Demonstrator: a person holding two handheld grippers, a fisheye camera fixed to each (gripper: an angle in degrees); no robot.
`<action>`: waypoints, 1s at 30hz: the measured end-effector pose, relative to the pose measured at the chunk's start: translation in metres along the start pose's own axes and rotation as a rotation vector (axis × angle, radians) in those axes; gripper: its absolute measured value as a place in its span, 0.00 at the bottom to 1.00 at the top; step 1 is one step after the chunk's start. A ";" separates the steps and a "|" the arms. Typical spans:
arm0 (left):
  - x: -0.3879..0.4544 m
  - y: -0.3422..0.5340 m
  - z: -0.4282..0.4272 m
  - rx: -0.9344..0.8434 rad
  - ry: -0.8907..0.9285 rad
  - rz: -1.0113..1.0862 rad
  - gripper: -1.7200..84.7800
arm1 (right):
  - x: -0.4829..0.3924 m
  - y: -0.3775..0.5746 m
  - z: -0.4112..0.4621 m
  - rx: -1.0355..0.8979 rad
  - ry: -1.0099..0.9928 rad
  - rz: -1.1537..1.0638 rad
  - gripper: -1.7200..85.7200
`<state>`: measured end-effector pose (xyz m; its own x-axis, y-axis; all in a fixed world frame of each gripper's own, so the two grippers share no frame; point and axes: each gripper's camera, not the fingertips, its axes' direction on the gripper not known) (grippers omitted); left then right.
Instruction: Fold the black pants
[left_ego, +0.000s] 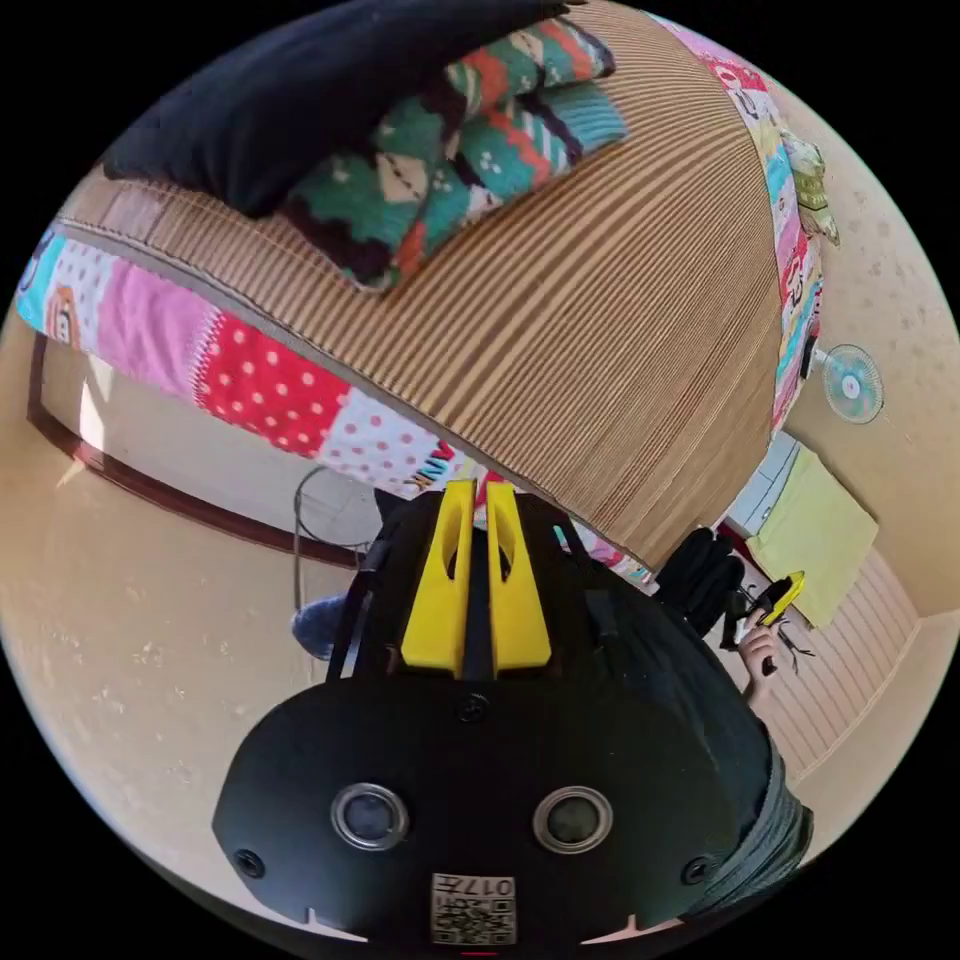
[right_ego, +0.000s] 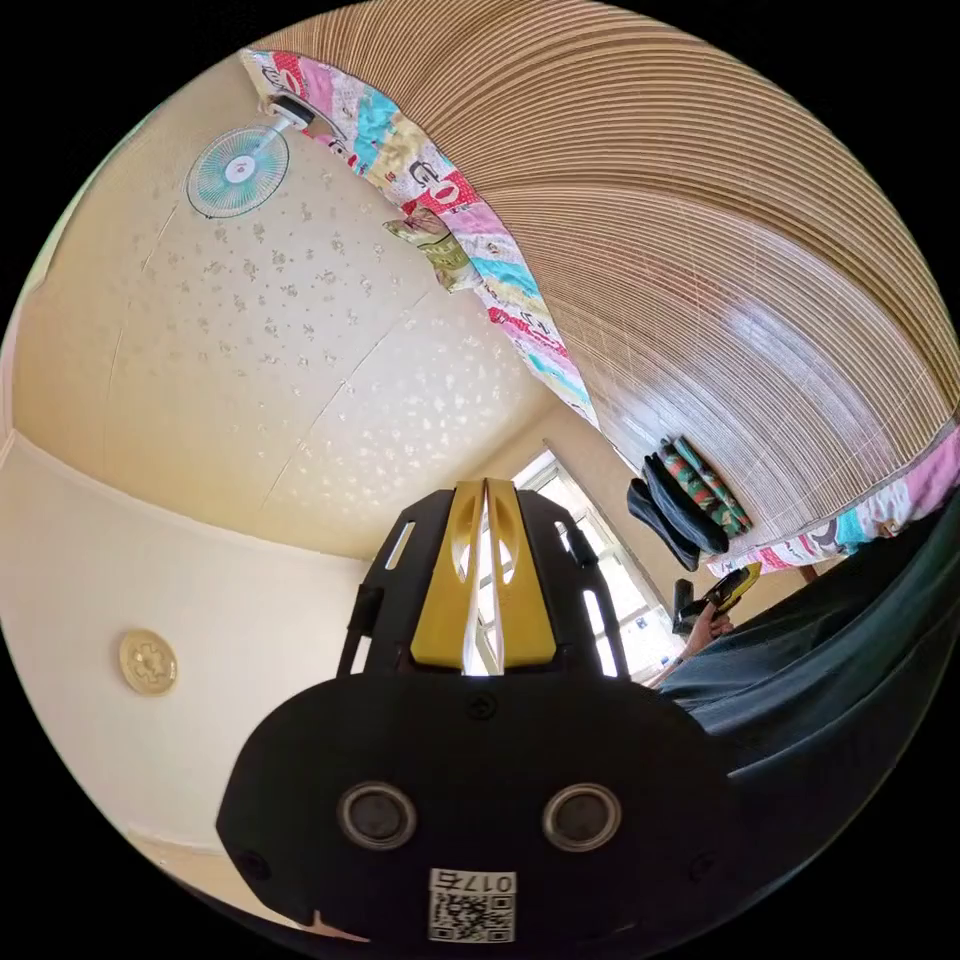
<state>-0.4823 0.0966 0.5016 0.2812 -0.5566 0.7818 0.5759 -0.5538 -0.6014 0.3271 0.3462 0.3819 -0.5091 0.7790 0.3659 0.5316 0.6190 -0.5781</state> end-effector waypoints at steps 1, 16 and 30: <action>-0.006 0.000 -0.013 0.030 -0.027 0.015 0.05 | 0.001 -0.004 -0.002 0.001 -0.027 -0.008 0.03; -0.138 -0.067 -0.221 0.381 -0.286 -0.127 0.20 | 0.065 -0.035 -0.108 0.250 -0.162 -0.021 0.02; -0.276 -0.022 -0.207 0.311 -0.186 -0.172 0.11 | 0.069 -0.136 -0.113 0.172 -0.090 -0.037 0.02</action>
<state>-0.7313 0.1338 0.2651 0.2783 -0.3353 0.9001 0.8232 -0.3995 -0.4033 0.2962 0.3271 0.5687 -0.5891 0.7390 0.3268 0.3916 0.6149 -0.6845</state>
